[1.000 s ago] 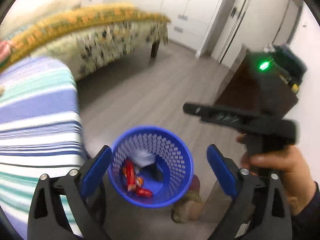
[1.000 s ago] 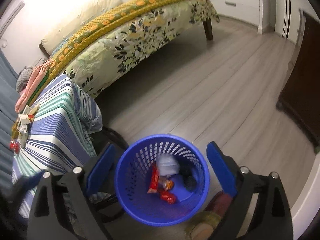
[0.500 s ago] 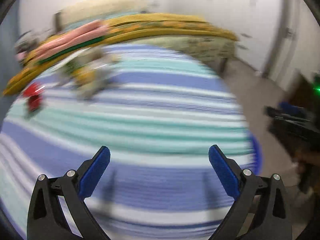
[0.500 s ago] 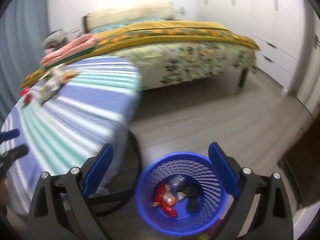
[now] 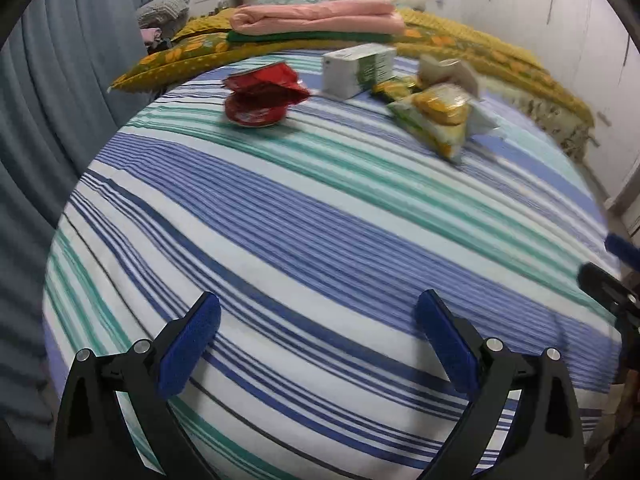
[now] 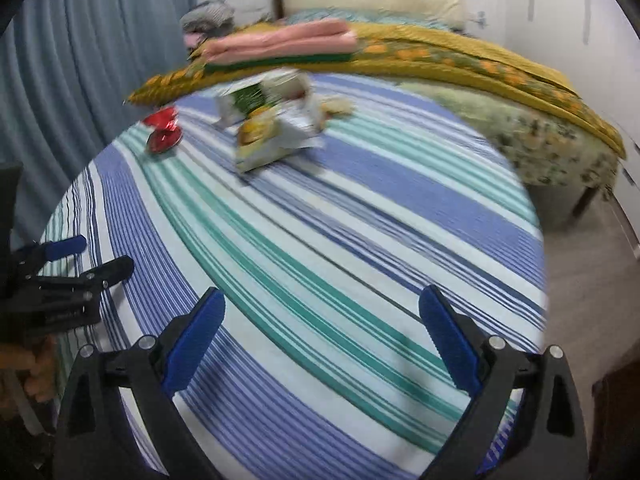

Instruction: Collect trash

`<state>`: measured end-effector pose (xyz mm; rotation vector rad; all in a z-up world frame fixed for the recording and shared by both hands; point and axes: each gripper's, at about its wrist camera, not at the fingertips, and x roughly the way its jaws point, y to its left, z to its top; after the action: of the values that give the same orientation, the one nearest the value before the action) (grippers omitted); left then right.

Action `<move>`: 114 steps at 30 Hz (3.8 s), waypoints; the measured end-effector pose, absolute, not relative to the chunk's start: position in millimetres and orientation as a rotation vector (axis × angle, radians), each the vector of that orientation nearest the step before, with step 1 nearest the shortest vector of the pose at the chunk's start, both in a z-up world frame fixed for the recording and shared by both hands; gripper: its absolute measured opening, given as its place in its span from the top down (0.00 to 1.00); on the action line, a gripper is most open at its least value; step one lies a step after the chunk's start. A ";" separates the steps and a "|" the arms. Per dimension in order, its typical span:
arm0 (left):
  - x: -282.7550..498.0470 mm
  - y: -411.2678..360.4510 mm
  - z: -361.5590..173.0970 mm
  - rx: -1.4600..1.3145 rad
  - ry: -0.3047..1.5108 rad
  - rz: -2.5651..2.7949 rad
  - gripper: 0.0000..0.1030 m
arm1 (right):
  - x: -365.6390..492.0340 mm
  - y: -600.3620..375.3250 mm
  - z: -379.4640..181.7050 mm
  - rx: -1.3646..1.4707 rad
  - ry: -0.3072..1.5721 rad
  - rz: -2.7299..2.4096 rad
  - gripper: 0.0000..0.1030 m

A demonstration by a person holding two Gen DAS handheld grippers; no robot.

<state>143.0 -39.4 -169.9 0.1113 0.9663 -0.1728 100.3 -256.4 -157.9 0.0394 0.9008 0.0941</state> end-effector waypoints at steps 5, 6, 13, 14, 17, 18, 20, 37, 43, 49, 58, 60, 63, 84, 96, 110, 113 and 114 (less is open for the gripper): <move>157.4 -34.6 -170.8 0.111 0.968 -0.169 0.04 | 127.7 -233.9 -178.4 -0.003 0.951 0.120 0.06; 162.8 -33.8 -171.0 0.109 0.967 -0.163 0.04 | 129.0 -233.0 -177.8 -0.002 0.955 0.122 0.06; 243.3 -34.5 -173.0 0.057 0.966 -0.069 0.04 | 130.4 -231.7 -180.3 -0.008 0.963 0.125 0.04; 256.9 -33.9 -173.1 0.046 0.966 -0.046 0.04 | 130.4 -231.4 -180.8 -0.009 0.964 0.125 0.04; 300.7 -33.7 -173.9 0.012 0.967 0.024 0.04 | 130.4 -232.1 -180.5 -0.008 0.964 0.125 0.04; 312.4 -34.1 -174.1 0.004 0.967 0.038 0.04 | 130.6 -232.1 -180.5 -0.008 0.964 0.125 0.04; 328.0 -34.1 -174.1 -0.003 0.967 0.053 0.04 | 130.3 -232.1 -180.3 -0.007 0.964 0.126 0.04; 274.3 14.8 -167.2 0.129 0.929 -0.331 0.23 | 130.8 -232.5 -180.4 -0.007 0.965 0.126 0.04; 219.9 38.0 -168.7 0.204 0.937 -0.402 0.14 | 131.0 -232.2 -180.4 -0.006 0.966 0.125 0.04; 214.5 59.3 -171.0 0.166 0.957 -0.317 0.05 | 131.1 -232.4 -180.5 -0.006 0.966 0.125 0.04; 214.9 59.1 -171.4 0.166 0.959 -0.302 0.04 | 136.3 -232.2 -176.5 0.010 0.957 0.137 0.04; 215.2 59.8 -171.4 0.164 0.960 -0.303 0.04 | 151.6 -232.2 -167.9 0.005 0.935 0.152 0.04; 214.5 59.5 -171.3 0.163 0.959 -0.304 0.04 | 179.6 -226.2 -146.0 -0.042 0.868 0.173 0.04; 215.1 59.7 -171.7 0.162 0.960 -0.304 0.04 | 169.1 -209.5 -141.6 -0.016 1.002 0.281 0.46; 205.6 72.7 -168.6 0.113 0.942 -0.336 0.04 | 103.5 -215.9 -149.7 -0.007 0.972 0.226 0.12; 220.7 36.6 -169.1 0.167 0.987 -0.288 0.04 | 124.5 -191.3 -140.6 -0.116 1.017 0.226 0.10; 231.5 38.4 -168.7 0.144 1.002 -0.262 0.06 | 134.3 -190.1 -144.3 -0.118 1.037 0.221 0.11; 233.3 39.4 -168.7 0.145 0.998 -0.254 0.11 | 136.1 -190.2 -144.6 -0.117 1.040 0.222 0.27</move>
<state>233.3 39.4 -168.7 0.1452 0.9983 -0.2536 136.1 -190.2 -144.6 -0.1168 1.0399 0.2221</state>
